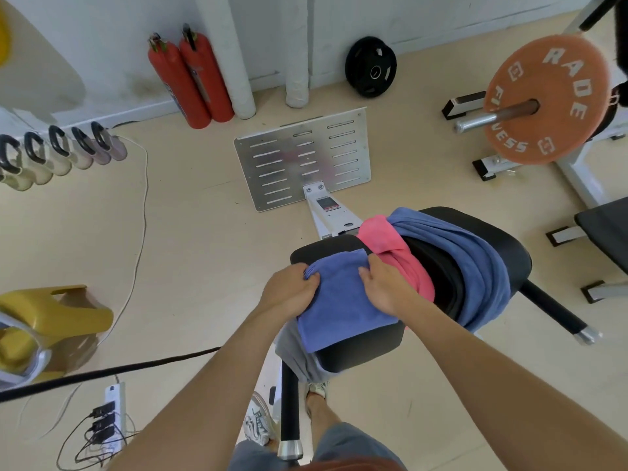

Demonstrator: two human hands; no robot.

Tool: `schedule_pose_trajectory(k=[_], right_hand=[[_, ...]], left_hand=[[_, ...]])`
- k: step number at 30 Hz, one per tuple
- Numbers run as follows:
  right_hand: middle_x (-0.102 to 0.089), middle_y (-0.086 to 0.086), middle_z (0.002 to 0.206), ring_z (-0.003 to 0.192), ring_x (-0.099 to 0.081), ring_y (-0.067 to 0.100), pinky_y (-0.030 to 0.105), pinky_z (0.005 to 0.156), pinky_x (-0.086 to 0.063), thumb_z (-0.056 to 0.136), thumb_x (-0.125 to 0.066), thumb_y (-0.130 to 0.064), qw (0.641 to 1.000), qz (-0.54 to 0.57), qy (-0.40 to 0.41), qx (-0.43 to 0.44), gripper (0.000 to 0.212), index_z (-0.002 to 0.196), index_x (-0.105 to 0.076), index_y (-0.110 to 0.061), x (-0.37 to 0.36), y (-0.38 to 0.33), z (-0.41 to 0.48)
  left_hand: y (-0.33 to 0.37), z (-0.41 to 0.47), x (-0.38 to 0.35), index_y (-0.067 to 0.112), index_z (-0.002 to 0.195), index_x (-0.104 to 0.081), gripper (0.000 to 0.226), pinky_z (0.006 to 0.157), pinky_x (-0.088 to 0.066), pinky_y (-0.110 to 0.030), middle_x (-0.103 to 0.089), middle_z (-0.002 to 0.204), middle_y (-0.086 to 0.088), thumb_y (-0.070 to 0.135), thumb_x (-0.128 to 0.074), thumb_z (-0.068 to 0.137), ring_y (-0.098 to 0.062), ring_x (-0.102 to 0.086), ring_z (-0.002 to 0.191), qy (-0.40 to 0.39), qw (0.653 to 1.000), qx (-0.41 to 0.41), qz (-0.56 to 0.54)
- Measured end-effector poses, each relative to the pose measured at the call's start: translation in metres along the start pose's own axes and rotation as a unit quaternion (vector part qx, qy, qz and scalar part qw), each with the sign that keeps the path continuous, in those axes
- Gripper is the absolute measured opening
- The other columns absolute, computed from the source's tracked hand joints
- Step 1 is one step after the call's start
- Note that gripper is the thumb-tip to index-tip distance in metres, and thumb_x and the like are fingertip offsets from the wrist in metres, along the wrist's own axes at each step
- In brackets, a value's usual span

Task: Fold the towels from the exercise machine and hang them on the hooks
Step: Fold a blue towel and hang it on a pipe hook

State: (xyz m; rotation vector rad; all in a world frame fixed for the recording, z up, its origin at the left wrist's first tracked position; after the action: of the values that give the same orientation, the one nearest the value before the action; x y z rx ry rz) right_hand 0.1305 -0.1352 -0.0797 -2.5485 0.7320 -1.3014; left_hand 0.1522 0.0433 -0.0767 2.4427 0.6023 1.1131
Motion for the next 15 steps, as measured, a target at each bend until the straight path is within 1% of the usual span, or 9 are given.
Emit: schedule_pose_trajectory(k=[1, 2, 4, 6, 8, 9, 12, 14, 15], right_hand=[[-0.059, 0.019, 0.123, 0.112, -0.056, 0.031, 0.033, 0.091, -0.036, 0.104, -0.032, -0.025, 1.000, 0.003, -0.002, -0.019, 0.038, 0.130, -0.044, 0.000, 0.000, 0.002, 0.004], [-0.058, 0.019, 0.125, 0.114, -0.055, 0.031, 0.033, 0.092, -0.036, 0.104, -0.033, -0.025, 1.000, 0.007, 0.000, -0.030, 0.038, 0.129, -0.046, 0.000, 0.001, 0.004, 0.008], [-0.057, 0.019, 0.126, 0.114, -0.054, 0.032, 0.034, 0.092, -0.037, 0.103, -0.035, -0.026, 0.999, 0.001, -0.018, -0.049, 0.037, 0.126, -0.047, 0.001, 0.001, 0.004, 0.014], [-0.057, 0.020, 0.123, 0.112, -0.055, 0.034, 0.036, 0.088, -0.039, 0.102, -0.036, -0.024, 0.997, -0.016, -0.038, -0.070, 0.035, 0.124, -0.048, 0.001, 0.004, 0.001, 0.018], [-0.057, 0.021, 0.120, 0.111, -0.055, 0.037, 0.038, 0.083, -0.041, 0.100, -0.037, -0.023, 0.995, -0.017, -0.045, -0.093, 0.033, 0.120, -0.050, 0.000, 0.007, -0.003, 0.022], [-0.057, 0.021, 0.120, 0.112, -0.055, 0.036, 0.038, 0.083, -0.041, 0.100, -0.037, -0.021, 0.992, -0.022, -0.059, -0.106, 0.032, 0.120, -0.051, 0.000, 0.008, -0.006, 0.024], [-0.057, 0.016, 0.128, 0.119, -0.054, 0.030, 0.036, 0.094, -0.041, 0.102, -0.037, -0.016, 0.984, -0.050, -0.087, -0.144, 0.032, 0.125, -0.053, -0.001, 0.009, -0.010, 0.024], [-0.057, 0.015, 0.128, 0.120, -0.053, 0.030, 0.036, 0.094, -0.041, 0.102, -0.038, -0.015, 0.983, -0.067, -0.102, -0.134, 0.032, 0.125, -0.053, -0.001, 0.008, -0.011, 0.029], [-0.056, 0.014, 0.130, 0.122, -0.052, 0.029, 0.036, 0.097, -0.040, 0.102, -0.038, -0.014, 0.981, -0.086, -0.112, -0.131, 0.032, 0.127, -0.053, -0.001, 0.008, -0.012, 0.032]], left_hand=[[0.003, 0.005, 0.002, 0.013, 0.084, -0.057, 0.028, 0.055, -0.033, -0.023, -0.058, 0.079, -0.002, 0.031, -0.039, 0.096, -0.019, -0.053, 0.076, 0.019, 1.000, -0.006, 0.021], [0.003, 0.010, 0.001, 0.013, 0.081, -0.057, 0.027, 0.054, -0.032, -0.023, -0.057, 0.076, -0.001, 0.030, -0.041, 0.095, -0.019, -0.052, 0.074, 0.018, 0.999, 0.000, 0.027], [-0.002, 0.017, -0.002, 0.013, 0.080, -0.058, 0.025, 0.053, -0.033, -0.023, -0.056, 0.075, -0.002, 0.029, -0.044, 0.093, -0.019, -0.052, 0.073, 0.006, 0.999, 0.037, 0.027], [-0.007, 0.021, -0.001, 0.014, 0.080, -0.059, 0.023, 0.056, -0.034, -0.025, -0.057, 0.076, -0.001, 0.030, -0.047, 0.091, -0.019, -0.053, 0.073, 0.015, 0.997, 0.064, 0.027], [-0.010, 0.025, 0.002, 0.015, 0.088, -0.062, 0.020, 0.065, -0.037, -0.026, -0.058, 0.081, 0.000, 0.032, -0.051, 0.091, -0.020, -0.054, 0.078, 0.032, 0.997, 0.073, 0.023], [-0.012, 0.026, 0.004, 0.015, 0.094, -0.063, 0.021, 0.068, -0.038, -0.027, -0.058, 0.084, 0.000, 0.032, -0.052, 0.091, -0.020, -0.053, 0.079, 0.035, 0.996, 0.078, 0.024], [-0.015, 0.030, 0.007, 0.015, 0.100, -0.064, 0.023, 0.072, -0.039, -0.028, -0.061, 0.091, -0.002, 0.034, -0.054, 0.092, -0.020, -0.052, 0.081, 0.031, 0.995, 0.092, 0.032], [-0.015, 0.033, 0.007, 0.017, 0.100, -0.068, 0.022, 0.072, -0.041, -0.028, -0.067, 0.096, -0.004, 0.032, -0.056, 0.090, -0.020, -0.055, 0.081, 0.018, 0.994, 0.100, 0.026], [-0.015, 0.034, 0.006, 0.018, 0.101, -0.069, 0.022, 0.072, -0.043, -0.028, -0.068, 0.097, -0.003, 0.032, -0.057, 0.089, -0.020, -0.057, 0.081, 0.006, 0.994, 0.104, 0.017]])
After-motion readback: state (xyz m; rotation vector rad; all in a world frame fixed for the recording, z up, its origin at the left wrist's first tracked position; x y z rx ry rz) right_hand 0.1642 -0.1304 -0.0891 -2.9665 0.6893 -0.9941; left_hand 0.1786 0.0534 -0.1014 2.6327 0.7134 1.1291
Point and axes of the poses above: each hand's wrist, its own z-axis towards the middle knuckle, its own x-axis out of the back of the hand, y = z × x, the point moved 5 cm from there along z, towards the middle knuckle
